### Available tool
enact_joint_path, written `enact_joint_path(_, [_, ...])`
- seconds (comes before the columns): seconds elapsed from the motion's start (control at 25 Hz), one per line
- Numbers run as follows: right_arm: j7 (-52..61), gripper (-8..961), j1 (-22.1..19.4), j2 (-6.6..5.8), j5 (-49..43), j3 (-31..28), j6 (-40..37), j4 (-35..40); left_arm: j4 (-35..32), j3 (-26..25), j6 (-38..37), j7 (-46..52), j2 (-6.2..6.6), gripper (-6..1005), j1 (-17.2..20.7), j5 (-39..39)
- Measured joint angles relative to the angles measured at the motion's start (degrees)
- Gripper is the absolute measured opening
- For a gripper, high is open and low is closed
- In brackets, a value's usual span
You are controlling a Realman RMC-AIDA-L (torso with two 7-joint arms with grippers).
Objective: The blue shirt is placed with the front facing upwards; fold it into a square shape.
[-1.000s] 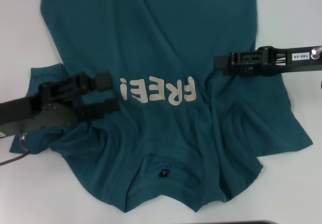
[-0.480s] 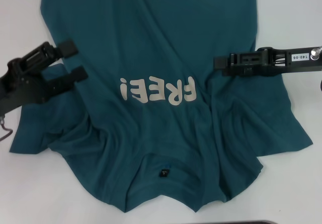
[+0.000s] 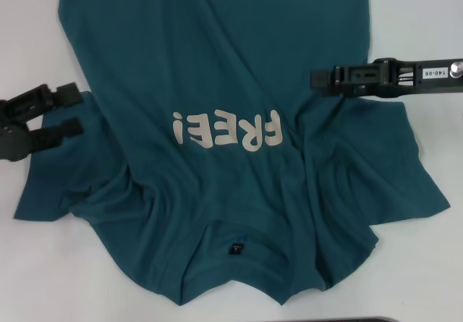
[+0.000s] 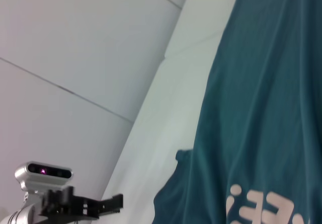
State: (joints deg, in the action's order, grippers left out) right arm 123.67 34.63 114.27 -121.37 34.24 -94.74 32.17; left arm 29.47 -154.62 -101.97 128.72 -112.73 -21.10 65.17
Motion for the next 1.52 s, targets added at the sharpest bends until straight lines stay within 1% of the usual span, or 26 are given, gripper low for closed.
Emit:
enact_joint_path(0.12, [-0.92, 806, 0.03, 0.04, 0.04, -1.15, 0.36, -0.04, 0.95, 0.13, 0.93, 0.78, 1.64, 949, -0.25, -2.50])
enact_joint_path(0.24, [-1.10, 806, 0.00, 0.20, 0.07, -1.56, 1.53, -0.16, 1.04, 0.12, 2.20, 1.29, 2.56, 949, -0.44, -3.73])
enact_joint_path(0.32, [-1.11, 806, -0.08, 0.32, 0.08, -1.55, 2.31, -0.17, 1.18, 0.11, 2.54, 1.26, 2.82, 949, -0.55, -4.08])
enact_joint_path(0.44, [-0.85, 806, -0.23, 0.45, 0.09, -1.49, 3.64, -0.19, 1.85, 0.11, 3.39, 1.40, 2.69, 949, -0.56, -4.47])
enact_joint_path(0.64, [-0.27, 806, -0.58, 0.52, 0.09, -1.53, 4.57, -0.19, 1.96, 0.01, 8.93, 5.81, 2.45, 950, -0.26, -7.05])
enact_joint_path(0.68, [-0.17, 806, -0.60, 0.51, 0.09, -1.54, 4.58, -0.19, 1.96, 0.01, 8.93, 5.81, 2.45, 950, -0.26, -7.05])
enact_joint_path(0.76, [-0.03, 806, -0.63, 0.49, 0.09, -1.55, 4.59, -0.19, 1.95, -0.71, 10.73, 6.73, 2.01, 950, 0.16, -7.24])
enact_joint_path(1.04, [0.00, 806, -0.62, 0.56, 0.08, -1.55, 4.63, -0.18, 2.55, -1.14, 12.57, 7.47, 1.88, 949, 0.53, -7.15])
enact_joint_path(1.2, [0.00, 806, -0.62, 0.55, 0.08, -1.55, 4.65, -0.19, 2.70, -0.78, 14.24, 7.02, 1.84, 949, 0.61, -7.41])
enact_joint_path(1.52, [0.00, 807, -0.62, 0.45, 0.08, -1.55, 4.66, -0.19, 2.70, -0.18, 16.21, 3.14, 1.59, 946, 0.55, -7.45])
